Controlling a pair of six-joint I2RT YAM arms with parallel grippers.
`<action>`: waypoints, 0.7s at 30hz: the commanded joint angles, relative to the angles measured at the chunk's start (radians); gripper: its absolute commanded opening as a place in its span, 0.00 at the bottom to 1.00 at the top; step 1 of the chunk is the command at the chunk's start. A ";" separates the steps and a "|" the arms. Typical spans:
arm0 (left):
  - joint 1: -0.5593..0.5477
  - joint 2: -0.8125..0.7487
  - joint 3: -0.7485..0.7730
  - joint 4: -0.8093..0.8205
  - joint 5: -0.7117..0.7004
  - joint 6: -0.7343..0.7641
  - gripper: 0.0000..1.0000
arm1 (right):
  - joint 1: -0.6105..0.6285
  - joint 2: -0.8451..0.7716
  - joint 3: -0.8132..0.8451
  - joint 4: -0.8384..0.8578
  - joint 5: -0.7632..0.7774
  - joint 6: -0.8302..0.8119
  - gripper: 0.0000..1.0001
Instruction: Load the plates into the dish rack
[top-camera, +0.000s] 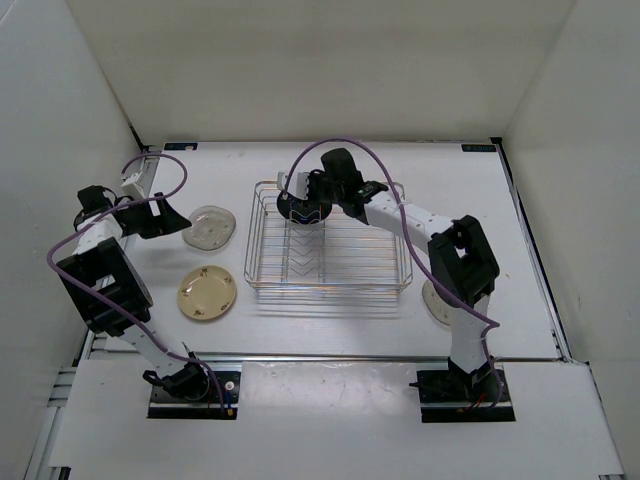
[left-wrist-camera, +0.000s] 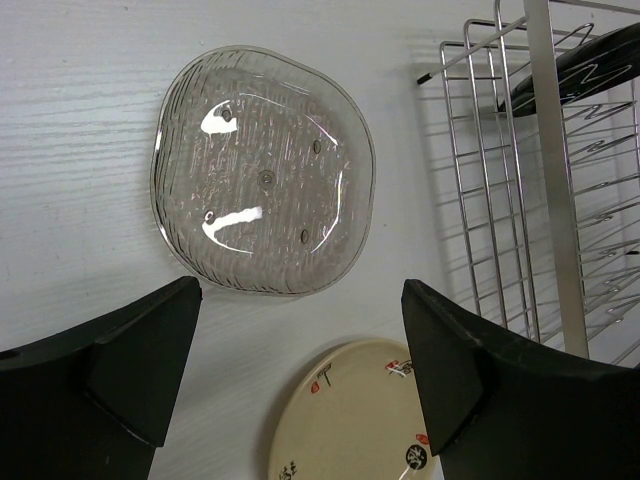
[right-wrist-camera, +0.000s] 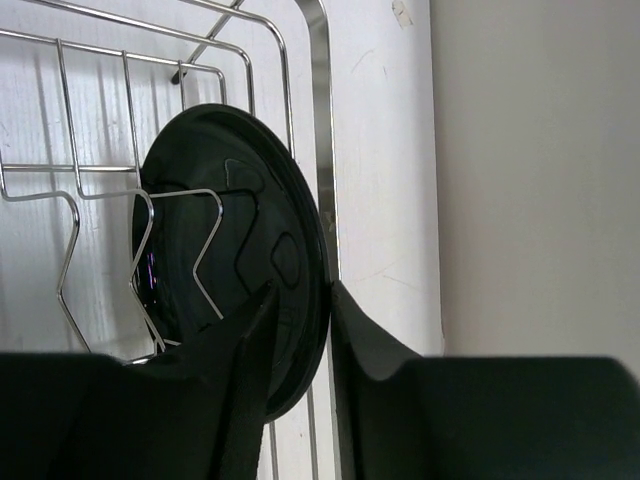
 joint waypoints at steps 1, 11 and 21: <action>0.005 -0.009 0.005 -0.008 0.045 0.019 0.92 | 0.001 -0.039 -0.005 -0.012 0.007 -0.004 0.33; -0.013 -0.020 0.047 -0.008 -0.040 0.019 0.91 | 0.001 -0.149 -0.047 0.043 0.073 -0.129 0.45; -0.064 0.068 0.114 -0.008 -0.097 -0.015 0.88 | 0.001 -0.264 -0.074 0.063 0.169 -0.161 0.48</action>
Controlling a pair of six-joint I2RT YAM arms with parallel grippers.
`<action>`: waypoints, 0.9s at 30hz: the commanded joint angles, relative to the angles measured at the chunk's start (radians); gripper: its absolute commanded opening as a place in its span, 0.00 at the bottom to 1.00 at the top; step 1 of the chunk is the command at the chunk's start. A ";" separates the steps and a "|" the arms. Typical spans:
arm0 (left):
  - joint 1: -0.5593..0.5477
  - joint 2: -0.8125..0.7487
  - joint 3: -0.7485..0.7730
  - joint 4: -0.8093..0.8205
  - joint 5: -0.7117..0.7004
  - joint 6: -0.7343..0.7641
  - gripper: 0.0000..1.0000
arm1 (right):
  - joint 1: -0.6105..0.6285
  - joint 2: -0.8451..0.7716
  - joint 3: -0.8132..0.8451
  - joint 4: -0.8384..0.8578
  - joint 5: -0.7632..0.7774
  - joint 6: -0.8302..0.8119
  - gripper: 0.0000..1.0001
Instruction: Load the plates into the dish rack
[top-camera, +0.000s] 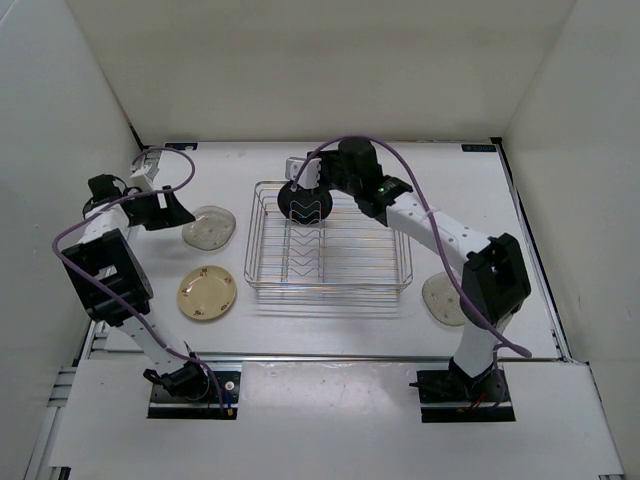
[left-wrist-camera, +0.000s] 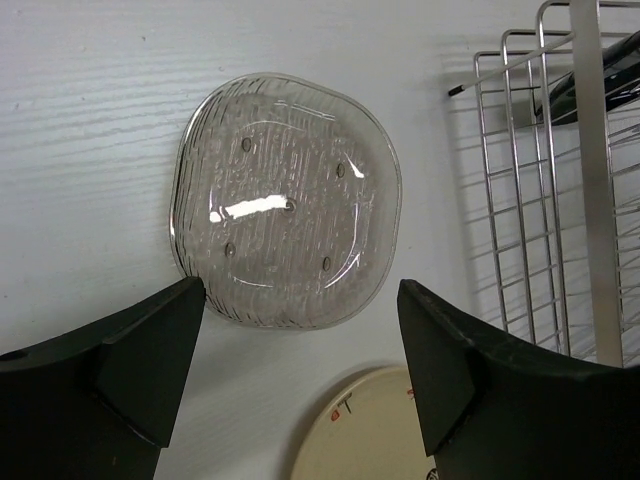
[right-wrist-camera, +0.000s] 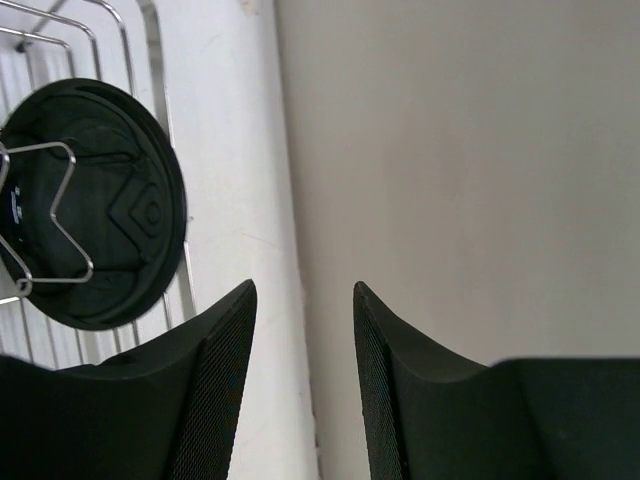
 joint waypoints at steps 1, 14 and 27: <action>0.000 0.027 0.038 -0.004 -0.005 -0.010 0.88 | 0.001 -0.080 -0.046 0.047 0.037 -0.031 0.48; -0.010 0.140 0.074 -0.004 -0.138 -0.019 0.80 | -0.073 -0.203 0.014 -0.029 0.097 0.056 0.48; -0.060 0.194 0.103 -0.004 -0.195 -0.028 0.67 | -0.110 -0.286 -0.023 -0.069 0.106 0.096 0.48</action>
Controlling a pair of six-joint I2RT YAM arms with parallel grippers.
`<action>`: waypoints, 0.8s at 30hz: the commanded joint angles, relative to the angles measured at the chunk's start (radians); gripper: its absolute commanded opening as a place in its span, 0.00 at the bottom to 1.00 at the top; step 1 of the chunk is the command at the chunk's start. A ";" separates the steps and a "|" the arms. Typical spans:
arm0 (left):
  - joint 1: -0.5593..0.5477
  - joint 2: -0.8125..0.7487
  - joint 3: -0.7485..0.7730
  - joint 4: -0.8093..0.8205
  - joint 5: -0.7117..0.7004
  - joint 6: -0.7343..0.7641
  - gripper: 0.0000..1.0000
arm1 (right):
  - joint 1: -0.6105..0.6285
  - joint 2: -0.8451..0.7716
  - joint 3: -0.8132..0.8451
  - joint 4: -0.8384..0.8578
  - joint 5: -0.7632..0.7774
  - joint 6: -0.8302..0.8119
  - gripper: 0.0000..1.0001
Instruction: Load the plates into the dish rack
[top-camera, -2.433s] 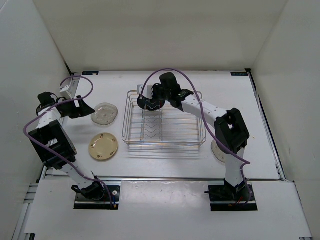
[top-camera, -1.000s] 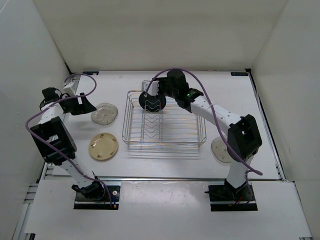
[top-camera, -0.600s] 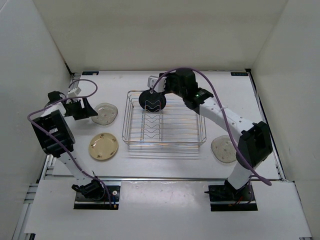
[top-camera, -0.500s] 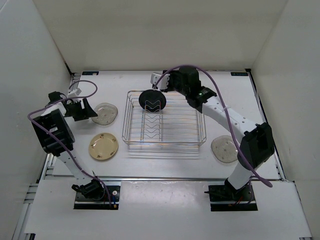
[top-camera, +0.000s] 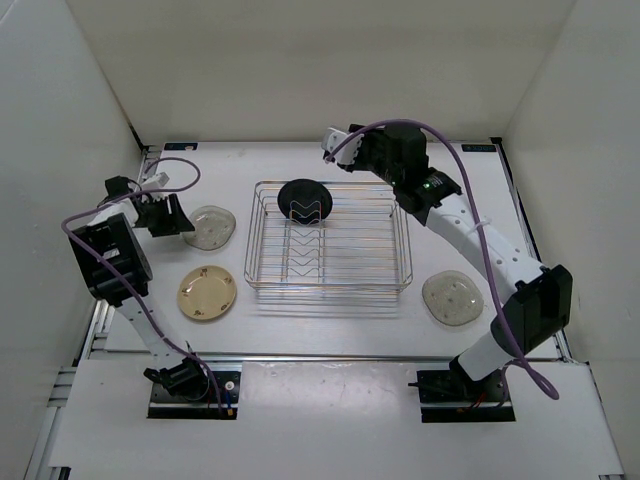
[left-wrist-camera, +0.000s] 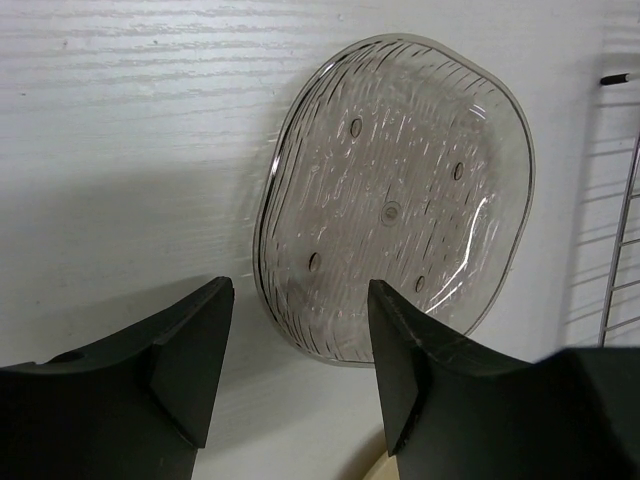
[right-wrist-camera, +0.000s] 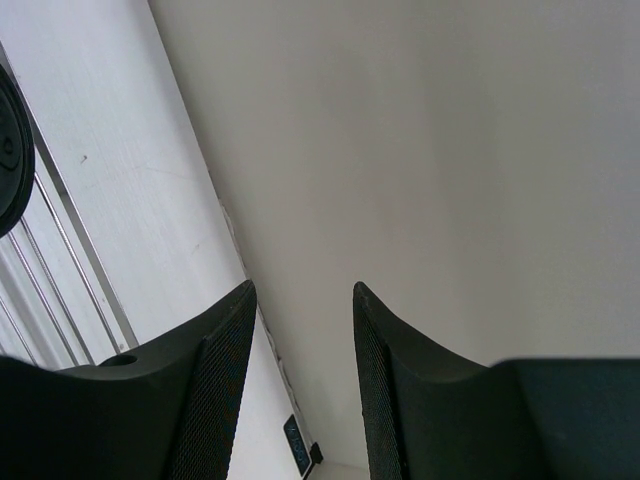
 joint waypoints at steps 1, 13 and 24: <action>-0.016 0.007 0.024 0.003 -0.017 -0.005 0.67 | -0.013 -0.043 0.011 -0.016 0.011 0.038 0.48; -0.055 0.046 0.042 0.003 -0.057 -0.005 0.54 | -0.040 -0.079 0.020 -0.044 0.002 0.060 0.48; -0.075 0.055 0.042 0.003 -0.107 -0.005 0.10 | -0.050 -0.107 -0.018 -0.053 0.002 0.080 0.48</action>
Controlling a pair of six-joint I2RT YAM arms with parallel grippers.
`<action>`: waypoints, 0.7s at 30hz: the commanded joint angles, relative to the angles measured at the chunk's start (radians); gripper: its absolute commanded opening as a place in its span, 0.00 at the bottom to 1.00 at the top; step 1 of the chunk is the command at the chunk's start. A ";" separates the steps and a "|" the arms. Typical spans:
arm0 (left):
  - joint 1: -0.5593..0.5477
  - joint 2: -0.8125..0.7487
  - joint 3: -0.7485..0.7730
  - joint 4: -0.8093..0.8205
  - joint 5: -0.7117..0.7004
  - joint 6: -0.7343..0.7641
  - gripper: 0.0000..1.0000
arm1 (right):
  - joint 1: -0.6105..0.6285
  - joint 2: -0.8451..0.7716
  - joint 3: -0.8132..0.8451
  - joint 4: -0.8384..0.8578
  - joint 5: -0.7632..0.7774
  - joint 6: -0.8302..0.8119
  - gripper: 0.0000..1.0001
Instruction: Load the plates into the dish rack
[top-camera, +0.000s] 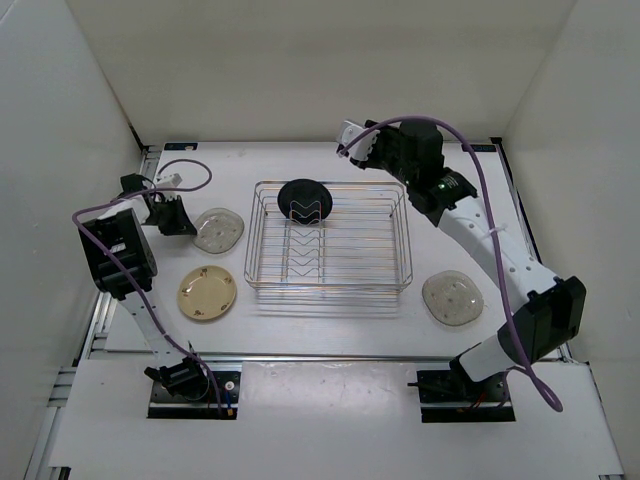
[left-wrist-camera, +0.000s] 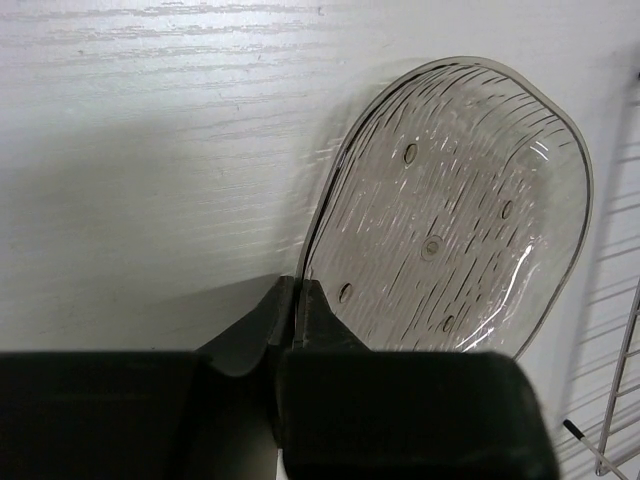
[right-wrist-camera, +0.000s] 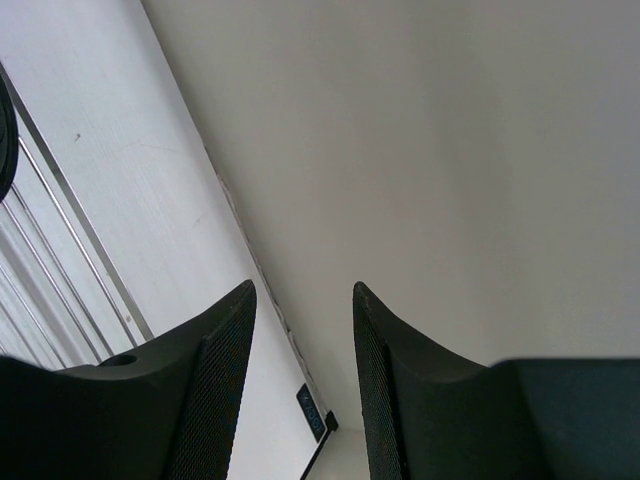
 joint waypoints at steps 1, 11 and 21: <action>-0.005 -0.005 0.021 0.003 -0.040 0.012 0.10 | -0.006 -0.046 -0.010 -0.001 0.002 0.025 0.48; -0.005 -0.107 0.022 0.003 -0.088 0.021 0.10 | -0.046 -0.099 -0.061 -0.028 0.041 0.045 0.55; -0.014 -0.337 0.151 -0.034 -0.121 0.021 0.10 | -0.119 -0.205 -0.202 -0.080 0.062 0.063 0.68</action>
